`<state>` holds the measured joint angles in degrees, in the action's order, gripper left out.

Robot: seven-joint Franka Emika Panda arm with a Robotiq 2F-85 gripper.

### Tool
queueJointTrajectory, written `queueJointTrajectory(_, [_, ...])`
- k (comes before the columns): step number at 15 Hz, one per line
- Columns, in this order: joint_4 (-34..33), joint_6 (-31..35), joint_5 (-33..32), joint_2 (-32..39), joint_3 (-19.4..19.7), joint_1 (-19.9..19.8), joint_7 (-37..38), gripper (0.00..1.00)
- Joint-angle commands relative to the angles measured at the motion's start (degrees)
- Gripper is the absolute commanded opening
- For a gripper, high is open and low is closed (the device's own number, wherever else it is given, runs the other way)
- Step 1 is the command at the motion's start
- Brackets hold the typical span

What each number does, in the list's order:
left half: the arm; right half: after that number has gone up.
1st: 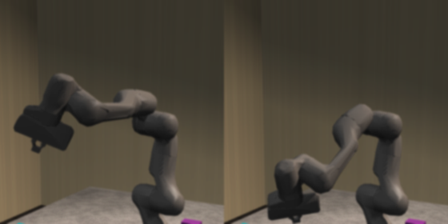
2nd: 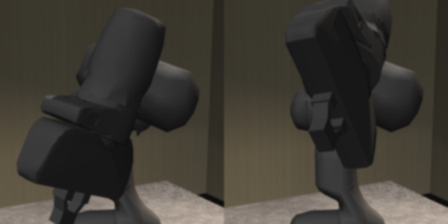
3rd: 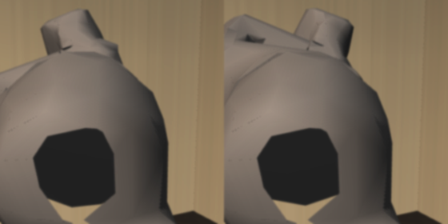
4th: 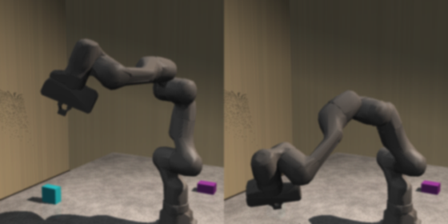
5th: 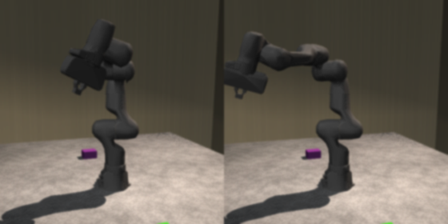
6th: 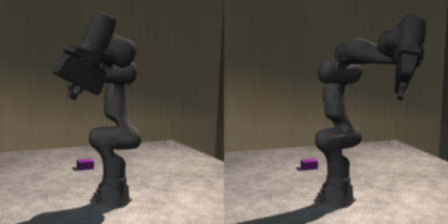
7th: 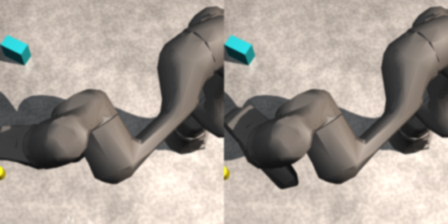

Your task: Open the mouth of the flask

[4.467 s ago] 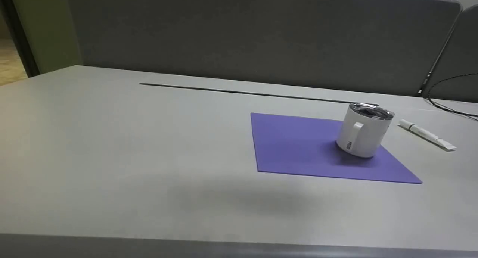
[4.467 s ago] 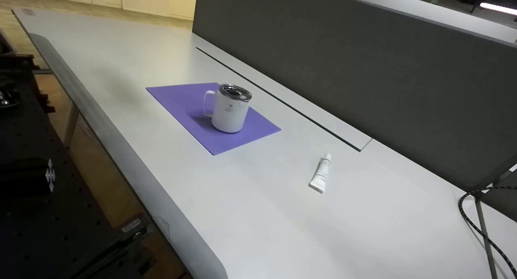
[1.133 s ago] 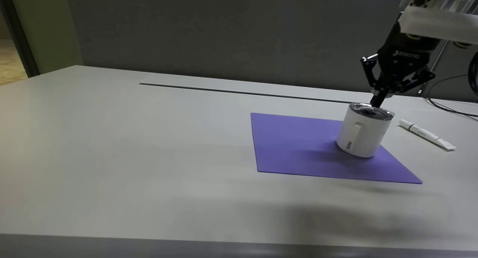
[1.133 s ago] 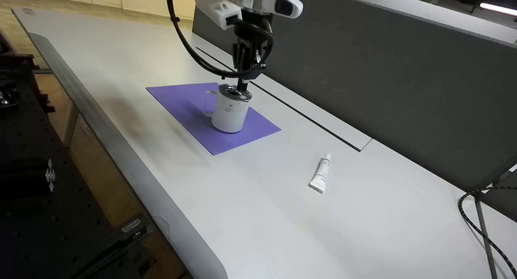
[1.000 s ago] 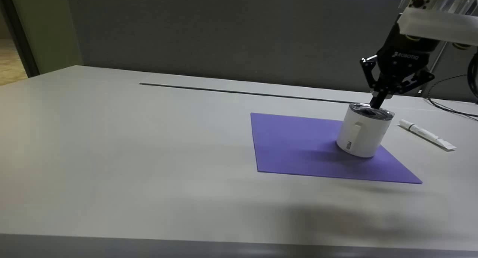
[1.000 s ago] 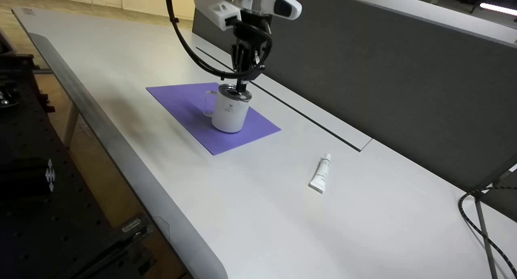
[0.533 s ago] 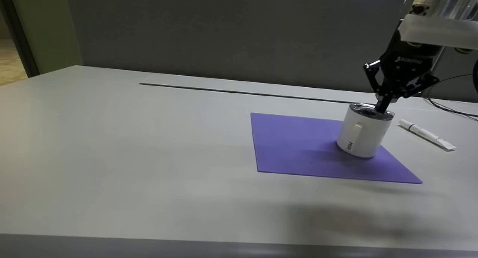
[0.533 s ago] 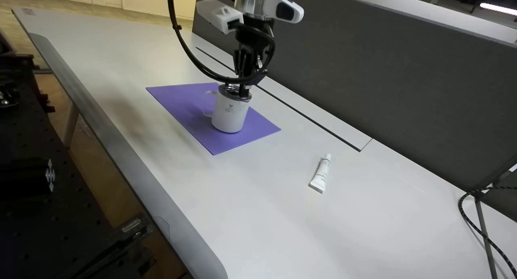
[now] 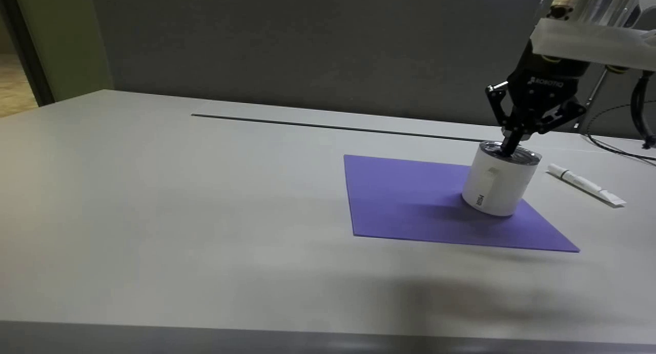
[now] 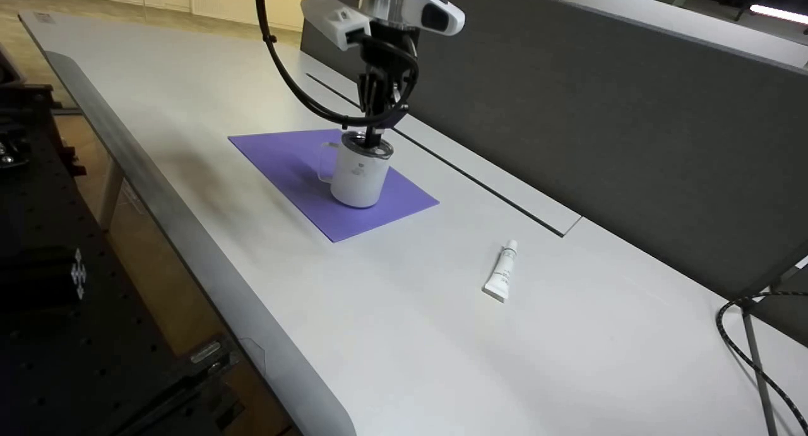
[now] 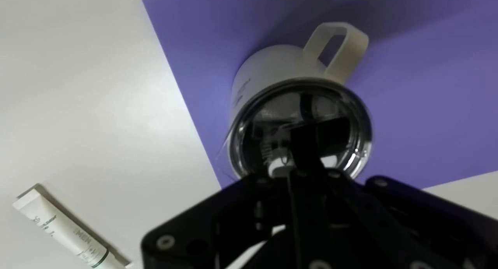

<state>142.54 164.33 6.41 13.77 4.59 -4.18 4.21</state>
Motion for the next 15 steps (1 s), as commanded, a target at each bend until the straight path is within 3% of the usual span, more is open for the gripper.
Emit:
queueJointTrajectory(1, [-0.41,-0.42,1.67,0.44,-1.30,0.20,1.40,0.00])
queueJointTrajectory(5, [-0.29,-0.10,2.63,0.28,-1.75,0.15,1.39,0.00])
queueJointTrajectory(8, [-0.40,-0.22,0.05,-0.27,0.07,1.00,2.64,0.00])
queueJointTrajectory(11, [-1.38,-4.05,-4.53,-2.63,2.99,1.90,3.75,0.00])
queueJointTrajectory(14, [-2.69,-9.48,-4.71,-6.38,2.25,0.38,0.80,0.00])
queueJointTrajectory(15, [-3.16,-11.83,-2.54,-7.85,1.09,-0.52,-1.33,0.25])
